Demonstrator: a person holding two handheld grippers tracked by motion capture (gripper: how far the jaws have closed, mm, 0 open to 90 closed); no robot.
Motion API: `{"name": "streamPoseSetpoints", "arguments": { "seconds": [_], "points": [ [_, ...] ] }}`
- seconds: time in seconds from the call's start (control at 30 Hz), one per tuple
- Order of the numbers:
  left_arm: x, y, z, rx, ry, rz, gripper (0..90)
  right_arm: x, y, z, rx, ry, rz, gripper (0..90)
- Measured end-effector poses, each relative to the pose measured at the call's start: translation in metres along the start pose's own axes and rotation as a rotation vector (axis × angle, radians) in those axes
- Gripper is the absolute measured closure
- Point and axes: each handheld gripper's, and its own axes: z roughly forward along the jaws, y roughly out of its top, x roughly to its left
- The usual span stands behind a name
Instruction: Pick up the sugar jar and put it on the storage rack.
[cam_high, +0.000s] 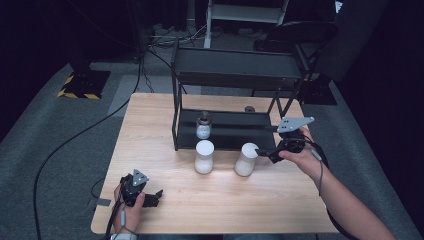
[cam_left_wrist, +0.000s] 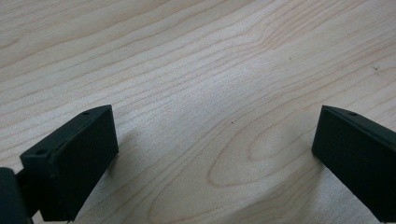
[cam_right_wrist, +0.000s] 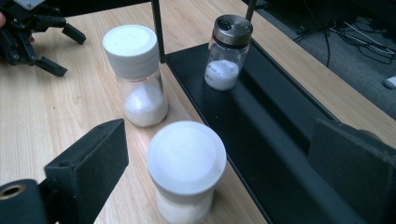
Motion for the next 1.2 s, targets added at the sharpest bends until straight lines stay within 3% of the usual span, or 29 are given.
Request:
{"name": "streamPoseSetpoints", "arguments": {
  "seconds": [0.37, 1.2],
  "points": [
    [0.0, 0.0, 0.0, 0.0, 0.0, 0.0, 0.3, 0.009, 0.015, 0.017, -0.008, 0.007, 0.002, 5.5],
    [0.0, 0.0, 0.0, 0.001, 0.001, -0.003, 0.3, 0.027, 0.06, 0.06, 0.006, 0.034, -0.053, 5.6]
  ]
}}
